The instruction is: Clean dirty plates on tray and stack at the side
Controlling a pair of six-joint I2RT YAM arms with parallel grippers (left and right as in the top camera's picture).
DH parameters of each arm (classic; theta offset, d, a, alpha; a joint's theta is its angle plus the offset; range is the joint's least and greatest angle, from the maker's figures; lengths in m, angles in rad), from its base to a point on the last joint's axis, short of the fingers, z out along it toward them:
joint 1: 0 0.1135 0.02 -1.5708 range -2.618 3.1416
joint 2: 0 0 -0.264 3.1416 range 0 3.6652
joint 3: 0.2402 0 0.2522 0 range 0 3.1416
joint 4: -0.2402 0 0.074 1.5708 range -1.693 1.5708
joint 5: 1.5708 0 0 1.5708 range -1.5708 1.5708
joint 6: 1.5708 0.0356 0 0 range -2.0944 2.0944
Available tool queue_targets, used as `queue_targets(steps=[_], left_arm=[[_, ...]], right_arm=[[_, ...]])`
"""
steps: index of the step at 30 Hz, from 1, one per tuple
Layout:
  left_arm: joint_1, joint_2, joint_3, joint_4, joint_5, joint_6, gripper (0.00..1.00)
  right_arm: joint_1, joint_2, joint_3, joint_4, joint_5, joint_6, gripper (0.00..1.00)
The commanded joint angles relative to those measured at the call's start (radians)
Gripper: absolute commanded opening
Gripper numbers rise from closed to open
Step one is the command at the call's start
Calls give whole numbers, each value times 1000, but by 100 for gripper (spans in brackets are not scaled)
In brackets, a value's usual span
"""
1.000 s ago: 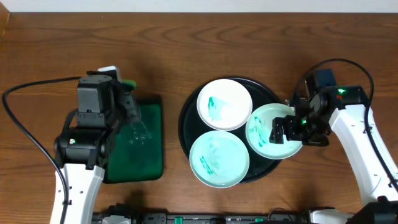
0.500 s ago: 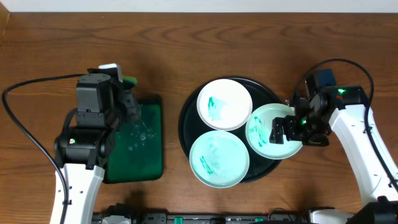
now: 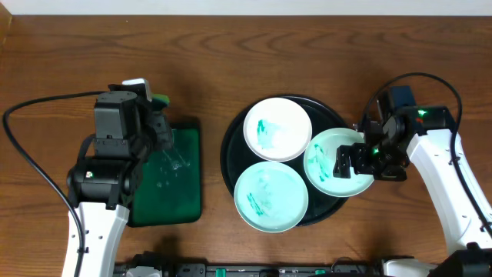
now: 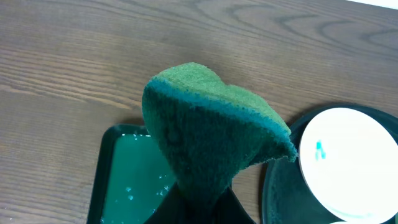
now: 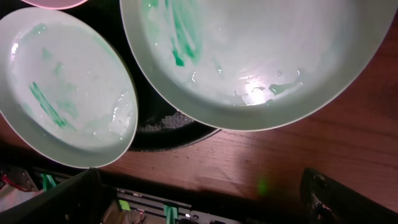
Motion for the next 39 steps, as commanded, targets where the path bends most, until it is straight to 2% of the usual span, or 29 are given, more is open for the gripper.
queue_targets(steps=[1,22,39], left_arm=[[-3,0,23,10,1,10,7],[-3,0,23,8,1,10,7],[-3,0,23,0,1,10,7]], right_arm=[[11,-2,-3,-3,-12,-9,99],[11,-2,-3,-6,-15,-10,99],[11,-2,-3,61,-16,-8,99]])
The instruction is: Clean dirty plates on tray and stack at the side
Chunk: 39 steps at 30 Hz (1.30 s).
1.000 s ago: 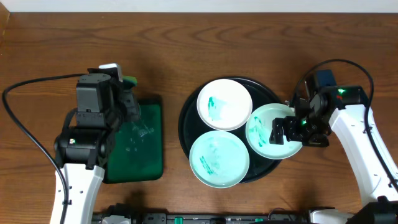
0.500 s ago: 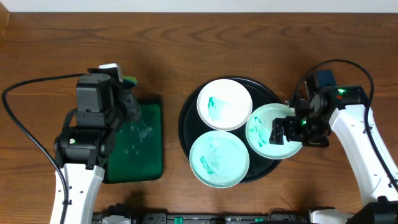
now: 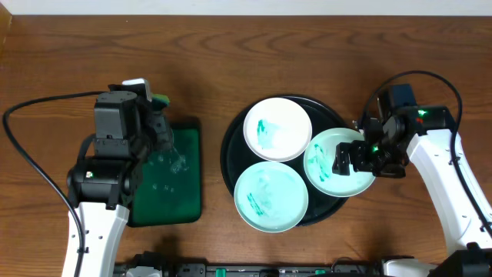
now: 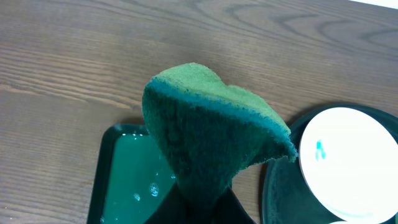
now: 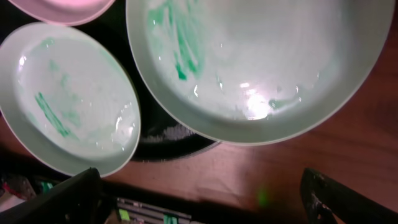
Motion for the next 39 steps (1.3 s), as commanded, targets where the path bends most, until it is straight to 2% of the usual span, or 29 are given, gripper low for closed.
queue_targets(steps=[1,10,17,26,32,34,39], left_arm=[[-3,0,23,2,1,10,7],[-3,0,23,-5,0,10,7],[-3,14,23,-18,-114,9,7],[-3,80,23,-53,-115,-3,7],[2,206,-5,-100,-111,-119,7],[0,236,-5,-102,-79,-124,7],[0,197,-4,-57,-35,-124,7]], right_arm=[[11,-2,-3,19,-15,-9,99],[11,-2,-3,52,-74,-28,99],[11,-2,-3,51,-70,-55,99],[11,-2,-3,69,-24,-50,99],[11,-2,-3,74,-22,-48,99],[11,-2,-3,73,-22,-33,99],[11,-2,-3,72,-23,8,99]])
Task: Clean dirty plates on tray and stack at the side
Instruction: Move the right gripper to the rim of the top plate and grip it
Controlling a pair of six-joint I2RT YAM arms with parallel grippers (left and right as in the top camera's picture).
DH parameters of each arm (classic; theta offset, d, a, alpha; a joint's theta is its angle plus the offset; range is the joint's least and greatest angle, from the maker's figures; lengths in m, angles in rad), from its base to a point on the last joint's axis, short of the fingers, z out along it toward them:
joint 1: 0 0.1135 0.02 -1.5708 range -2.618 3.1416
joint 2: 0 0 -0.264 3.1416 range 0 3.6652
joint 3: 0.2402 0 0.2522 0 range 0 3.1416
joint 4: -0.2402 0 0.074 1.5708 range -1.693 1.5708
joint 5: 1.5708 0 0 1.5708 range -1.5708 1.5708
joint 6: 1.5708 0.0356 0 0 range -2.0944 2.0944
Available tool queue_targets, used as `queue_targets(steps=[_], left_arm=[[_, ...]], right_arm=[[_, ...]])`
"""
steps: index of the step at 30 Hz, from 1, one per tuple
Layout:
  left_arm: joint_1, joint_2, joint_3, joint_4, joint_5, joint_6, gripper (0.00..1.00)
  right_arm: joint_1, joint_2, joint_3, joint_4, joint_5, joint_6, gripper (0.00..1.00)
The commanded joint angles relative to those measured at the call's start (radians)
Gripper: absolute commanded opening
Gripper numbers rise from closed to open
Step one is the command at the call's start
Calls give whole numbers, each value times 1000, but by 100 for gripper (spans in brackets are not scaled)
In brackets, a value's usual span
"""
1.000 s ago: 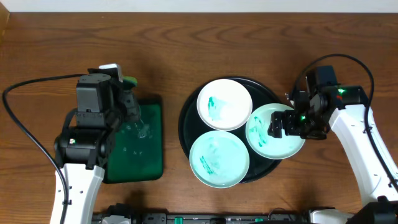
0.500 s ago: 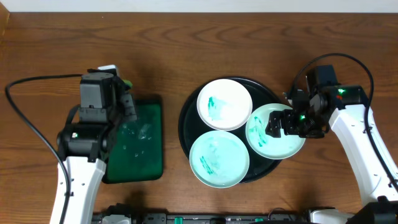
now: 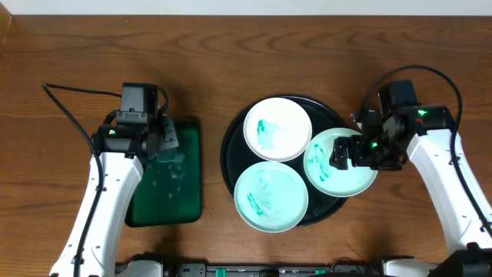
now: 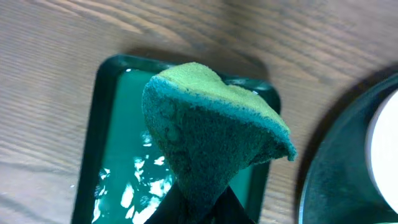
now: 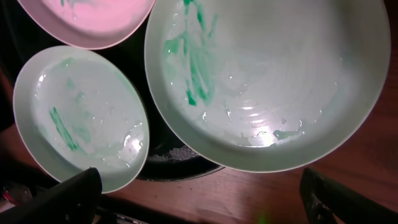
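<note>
Three smeared plates lie on the round black tray [image 3: 227, 151]: a white one [image 3: 277, 128] at the back, a pale green one [image 3: 270, 197] in front and another pale green one [image 3: 338, 163] on the right. My left gripper [image 4: 199, 210] is shut on a green sponge [image 4: 211, 137], which hangs over the green water basin [image 3: 165, 196]. Above the right plate [image 5: 273, 81] my right gripper [image 5: 199, 205] stands open, its fingers [image 5: 62, 199] wide apart with nothing between them. The front plate [image 5: 81, 118] shows green streaks.
The basin [image 4: 112, 155] holds shallow glinting water and lies left of the tray on the wooden table [image 3: 207, 61]. The right plate overhangs the tray's right rim. Cables run from both arms across the table.
The left arm has changed pose and the sponge now hangs over the basin's back part instead of pointing past its back rim. The right gripper is a little higher above the right plate, still open.
At first my left gripper held the sponge at the basin's back rim and my right gripper hung open low over the right plate. A moment later little differed. Now the sponge is over the basin water and the right gripper is higher; all plates remain smeared on the tray.
</note>
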Motion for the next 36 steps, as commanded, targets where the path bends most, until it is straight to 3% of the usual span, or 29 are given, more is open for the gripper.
queue_targets(steps=[1,5,10,19,26,36], left_arm=[[0,-69,2,26,25,-24,7],[0,-156,3,0,25,-96,7],[0,-173,3,-164,25,-208,7],[0,-193,3,-192,30,-187,7],[0,-197,3,-199,48,-176,7],[0,-151,3,-227,48,-176,7]], right_arm=[[11,-2,-3,-3,-3,28,99],[11,-2,-3,-1,-4,21,99],[11,-2,-3,6,-9,8,99],[11,-3,-3,50,-58,-25,99],[31,-15,-2,187,-98,-32,93],[112,14,6,401,-37,-32,96]])
